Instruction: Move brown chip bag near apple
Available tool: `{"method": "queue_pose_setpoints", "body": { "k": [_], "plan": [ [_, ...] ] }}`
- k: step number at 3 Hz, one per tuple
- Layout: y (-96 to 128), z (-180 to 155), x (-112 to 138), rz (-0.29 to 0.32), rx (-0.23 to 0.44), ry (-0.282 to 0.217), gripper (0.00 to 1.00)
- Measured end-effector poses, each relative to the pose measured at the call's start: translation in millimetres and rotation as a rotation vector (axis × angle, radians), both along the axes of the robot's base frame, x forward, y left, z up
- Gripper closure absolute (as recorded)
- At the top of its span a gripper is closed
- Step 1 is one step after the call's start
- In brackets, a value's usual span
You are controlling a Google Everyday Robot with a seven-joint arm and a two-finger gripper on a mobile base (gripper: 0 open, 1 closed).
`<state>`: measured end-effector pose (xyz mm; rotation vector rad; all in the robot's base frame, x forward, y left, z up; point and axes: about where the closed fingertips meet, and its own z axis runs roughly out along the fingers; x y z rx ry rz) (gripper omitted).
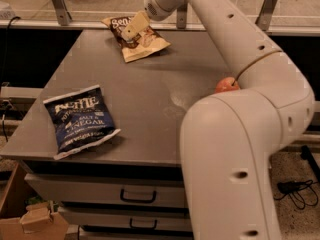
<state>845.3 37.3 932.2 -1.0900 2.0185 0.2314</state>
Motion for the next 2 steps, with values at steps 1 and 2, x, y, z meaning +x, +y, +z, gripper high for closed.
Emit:
{"method": "queue_pose_setpoints", "body": {
  "k": [1, 2],
  "plan": [
    [1, -37, 16, -0.129, -0.005, 0.109, 0.0],
    [-7, -60, 25, -0.198, -0.039, 0.141, 0.0]
  ]
}}
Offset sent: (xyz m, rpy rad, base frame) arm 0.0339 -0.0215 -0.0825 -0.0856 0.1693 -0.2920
